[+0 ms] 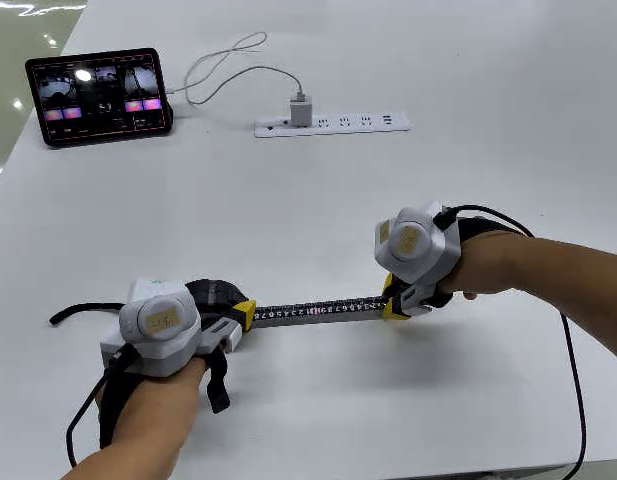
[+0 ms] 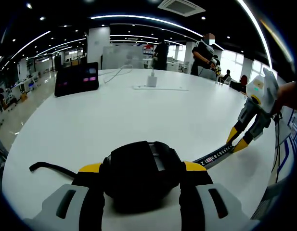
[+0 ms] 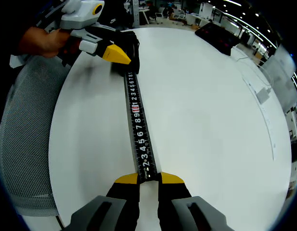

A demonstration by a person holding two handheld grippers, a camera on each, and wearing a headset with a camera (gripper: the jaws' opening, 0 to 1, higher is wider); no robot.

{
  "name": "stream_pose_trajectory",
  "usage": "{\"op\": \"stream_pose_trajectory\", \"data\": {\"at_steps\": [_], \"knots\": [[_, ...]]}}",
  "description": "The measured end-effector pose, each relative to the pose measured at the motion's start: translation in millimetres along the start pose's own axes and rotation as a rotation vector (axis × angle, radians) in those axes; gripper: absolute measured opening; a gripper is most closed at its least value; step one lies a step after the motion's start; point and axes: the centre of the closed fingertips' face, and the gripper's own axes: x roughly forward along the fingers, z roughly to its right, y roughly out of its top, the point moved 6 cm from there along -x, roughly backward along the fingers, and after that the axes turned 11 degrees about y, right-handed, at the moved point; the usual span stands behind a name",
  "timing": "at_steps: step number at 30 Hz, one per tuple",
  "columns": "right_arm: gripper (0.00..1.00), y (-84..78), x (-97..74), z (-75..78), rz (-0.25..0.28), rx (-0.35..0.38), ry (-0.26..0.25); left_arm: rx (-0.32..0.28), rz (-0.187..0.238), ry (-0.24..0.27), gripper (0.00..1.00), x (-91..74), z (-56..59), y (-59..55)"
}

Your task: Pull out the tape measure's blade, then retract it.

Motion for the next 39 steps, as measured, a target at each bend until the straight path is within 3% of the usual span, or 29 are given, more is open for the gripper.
{"op": "stream_pose_trajectory", "data": {"at_steps": [34, 39], "knots": [[0.1, 9.6, 4.0, 0.1, 0.007, -0.024, 0.004, 0.0, -0.001, -0.001, 0.58, 0.8, -0.6, 0.6], [0.1, 10.7, 4.4, -0.1, 0.009, -0.026, 0.003, 0.006, 0.014, 0.001, 0.58, 0.6, -0.6, 0.3]]}}
